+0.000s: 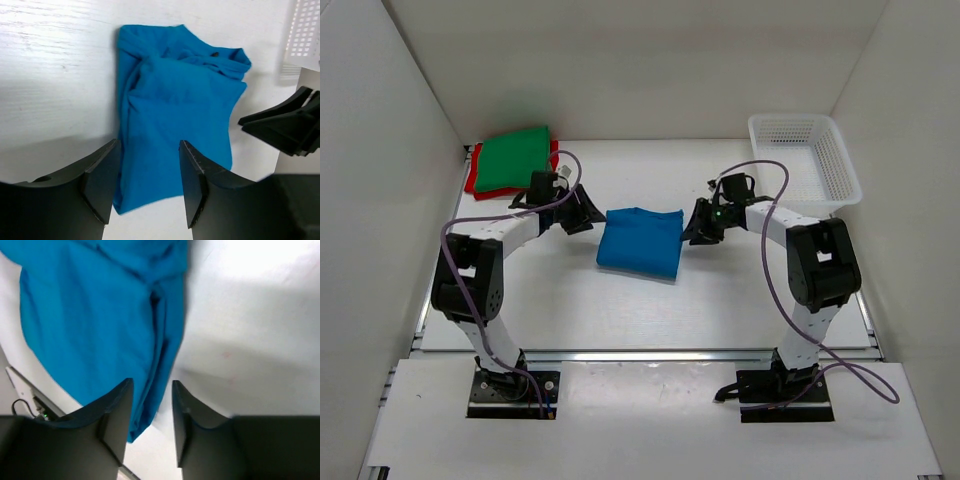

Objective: Fold and stack the t-shirts
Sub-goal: Fold the long partially folded tshirt into a neat square

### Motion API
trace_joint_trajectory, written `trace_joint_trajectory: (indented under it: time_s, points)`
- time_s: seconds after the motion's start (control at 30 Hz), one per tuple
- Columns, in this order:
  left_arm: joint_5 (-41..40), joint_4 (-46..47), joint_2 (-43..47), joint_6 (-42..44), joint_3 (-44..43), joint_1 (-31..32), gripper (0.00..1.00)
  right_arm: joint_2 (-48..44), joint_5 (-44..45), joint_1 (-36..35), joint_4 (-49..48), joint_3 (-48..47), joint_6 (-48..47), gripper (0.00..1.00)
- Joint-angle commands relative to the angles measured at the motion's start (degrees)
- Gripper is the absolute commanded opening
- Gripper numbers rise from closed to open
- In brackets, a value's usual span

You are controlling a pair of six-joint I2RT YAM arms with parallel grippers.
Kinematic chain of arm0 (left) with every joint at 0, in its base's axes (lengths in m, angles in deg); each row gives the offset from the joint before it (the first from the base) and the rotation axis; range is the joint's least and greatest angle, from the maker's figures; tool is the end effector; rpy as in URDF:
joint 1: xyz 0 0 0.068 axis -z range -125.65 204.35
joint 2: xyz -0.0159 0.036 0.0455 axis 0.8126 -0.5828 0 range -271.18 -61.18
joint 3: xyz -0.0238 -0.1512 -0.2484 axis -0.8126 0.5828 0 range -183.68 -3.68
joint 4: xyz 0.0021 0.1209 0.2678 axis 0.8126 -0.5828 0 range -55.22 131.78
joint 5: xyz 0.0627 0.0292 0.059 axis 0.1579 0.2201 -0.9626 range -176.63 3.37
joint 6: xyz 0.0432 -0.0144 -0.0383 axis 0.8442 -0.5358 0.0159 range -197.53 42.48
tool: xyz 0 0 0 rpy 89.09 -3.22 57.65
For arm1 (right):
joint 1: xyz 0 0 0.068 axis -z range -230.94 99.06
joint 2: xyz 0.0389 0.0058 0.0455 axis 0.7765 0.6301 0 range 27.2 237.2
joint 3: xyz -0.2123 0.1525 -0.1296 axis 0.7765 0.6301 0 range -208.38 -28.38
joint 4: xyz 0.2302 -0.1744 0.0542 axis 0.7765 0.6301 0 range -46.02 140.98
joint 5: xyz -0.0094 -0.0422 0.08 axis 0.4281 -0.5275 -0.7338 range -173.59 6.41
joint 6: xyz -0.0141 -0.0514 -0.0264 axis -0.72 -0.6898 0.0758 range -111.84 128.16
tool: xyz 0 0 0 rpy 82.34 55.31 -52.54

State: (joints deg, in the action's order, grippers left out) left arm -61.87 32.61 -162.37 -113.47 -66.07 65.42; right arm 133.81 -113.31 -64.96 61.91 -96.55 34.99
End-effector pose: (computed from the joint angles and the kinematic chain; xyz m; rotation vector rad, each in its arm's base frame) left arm 0.3953 -0.0959 0.1790 -0.3317 2.4805 -0.8840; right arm 0.4014 0.1225 0.1653 0.0836 2.6268 0.9276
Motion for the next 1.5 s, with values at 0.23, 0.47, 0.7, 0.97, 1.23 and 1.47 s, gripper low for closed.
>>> trace_joint_trajectory:
  time_s: [0.23,0.47,0.7,0.97,1.23,1.47]
  points:
    - [1.43,2.12,15.22,-4.47,5.69,2.29,0.58,-12.3,-6.92,-7.33,-11.06,5.75,5.15,0.0]
    - [4.59,1.6,6.46,-6.59,7.63,9.14,0.56,-5.98,-17.47,-11.54,-23.9,8.22,14.47,0.0]
    - [4.07,3.29,-4.0,-6.87,8.44,7.74,0.56,2.9,-16.1,-11.56,-21.92,8.75,13.7,0.0]
    - [7.41,1.43,-1.48,-4.75,5.7,5.63,0.66,3.88,-12.38,-8.84,-13.27,6.46,7.8,0.0]
    - [6.64,-5.49,3.29,-0.46,0.62,1.68,0.68,0.89,-12.47,-9.35,-11.69,5.32,6.75,0.01]
    - [-7.23,-15.7,-3.12,10.88,-7.9,3.6,0.67,0.27,-12.91,-10.06,-12.48,5.93,7.36,0.0]
